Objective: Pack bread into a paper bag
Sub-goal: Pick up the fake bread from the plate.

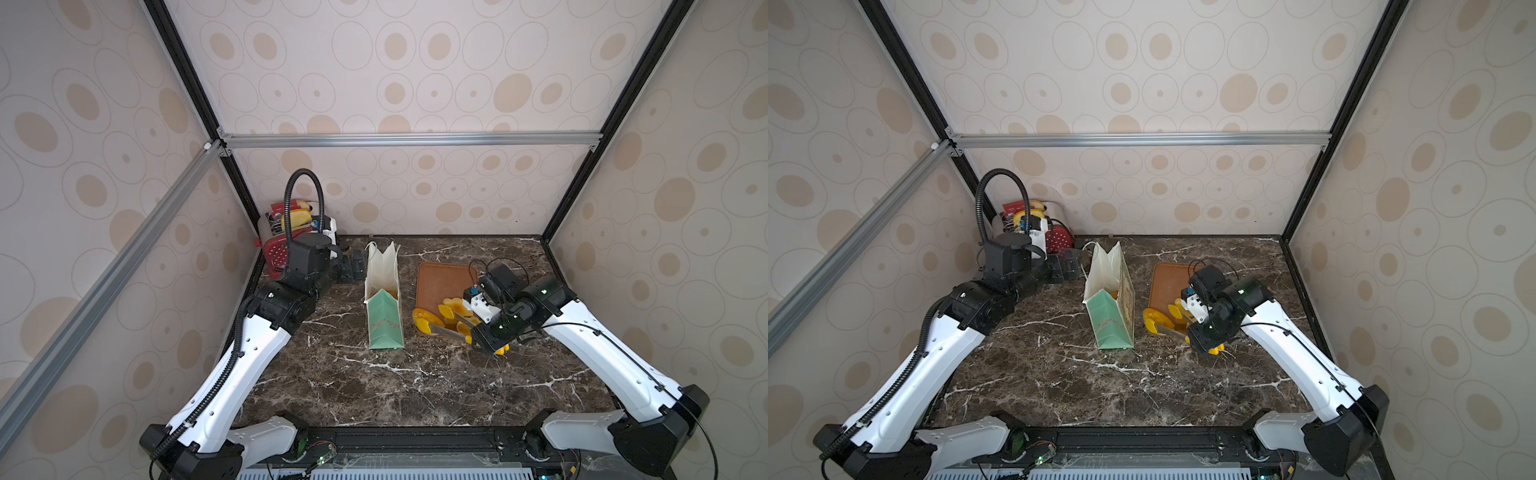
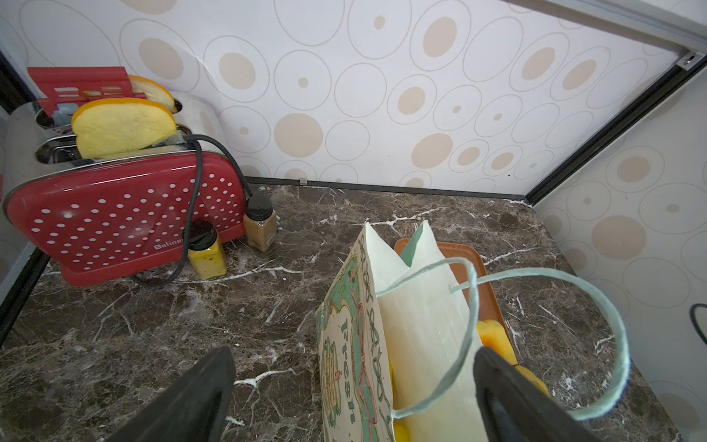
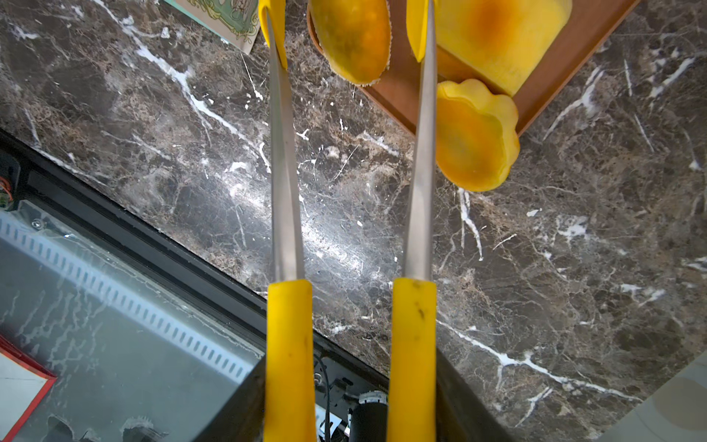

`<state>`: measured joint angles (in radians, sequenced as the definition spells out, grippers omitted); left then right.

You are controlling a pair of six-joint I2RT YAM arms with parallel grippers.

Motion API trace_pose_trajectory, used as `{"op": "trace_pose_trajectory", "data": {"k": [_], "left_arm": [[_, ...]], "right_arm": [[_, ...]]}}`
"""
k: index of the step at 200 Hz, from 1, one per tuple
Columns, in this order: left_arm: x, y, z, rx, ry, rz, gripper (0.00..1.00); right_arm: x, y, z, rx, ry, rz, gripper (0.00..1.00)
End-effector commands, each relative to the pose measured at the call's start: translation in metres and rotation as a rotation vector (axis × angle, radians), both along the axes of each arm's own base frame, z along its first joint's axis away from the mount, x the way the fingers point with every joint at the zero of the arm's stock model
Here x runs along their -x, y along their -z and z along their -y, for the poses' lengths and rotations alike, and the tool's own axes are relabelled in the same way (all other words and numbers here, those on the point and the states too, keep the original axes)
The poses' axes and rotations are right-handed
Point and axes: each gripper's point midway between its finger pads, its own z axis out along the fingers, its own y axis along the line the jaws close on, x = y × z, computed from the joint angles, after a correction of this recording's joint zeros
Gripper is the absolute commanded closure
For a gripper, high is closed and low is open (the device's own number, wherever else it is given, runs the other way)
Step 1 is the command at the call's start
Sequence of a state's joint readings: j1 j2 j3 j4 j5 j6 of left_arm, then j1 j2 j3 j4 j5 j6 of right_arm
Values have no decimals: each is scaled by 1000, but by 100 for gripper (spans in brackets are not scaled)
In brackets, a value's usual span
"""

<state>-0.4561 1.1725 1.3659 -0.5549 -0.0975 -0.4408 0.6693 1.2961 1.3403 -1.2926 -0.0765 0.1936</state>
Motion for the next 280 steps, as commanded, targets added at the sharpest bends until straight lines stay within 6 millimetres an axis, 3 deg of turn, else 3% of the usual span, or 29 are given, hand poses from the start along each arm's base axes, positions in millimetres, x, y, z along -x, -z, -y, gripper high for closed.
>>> {"op": "trace_pose_trajectory", "data": {"k": [1, 88, 121, 151, 183, 280], "left_arm": [[6, -18, -2, 9, 0, 43, 1], [9, -17, -6, -4, -6, 44, 1], [10, -17, -7, -7, -10, 46, 1], [11, -18, -8, -8, -13, 47, 1], [12, -18, -9, -11, -14, 49, 1], [14, -21, -11, -22, -16, 53, 1]], "right_arm": [[-12, 3, -11, -16, -32, 34, 41], [-16, 23, -10, 46, -38, -9, 43], [-18, 21, -8, 51, -27, 3, 53], [-21, 10, -9, 38, -26, 30, 55], [-28, -21, -11, -8, -16, 113, 57], [-41, -149, -16, -208, -34, 430, 58]]}}
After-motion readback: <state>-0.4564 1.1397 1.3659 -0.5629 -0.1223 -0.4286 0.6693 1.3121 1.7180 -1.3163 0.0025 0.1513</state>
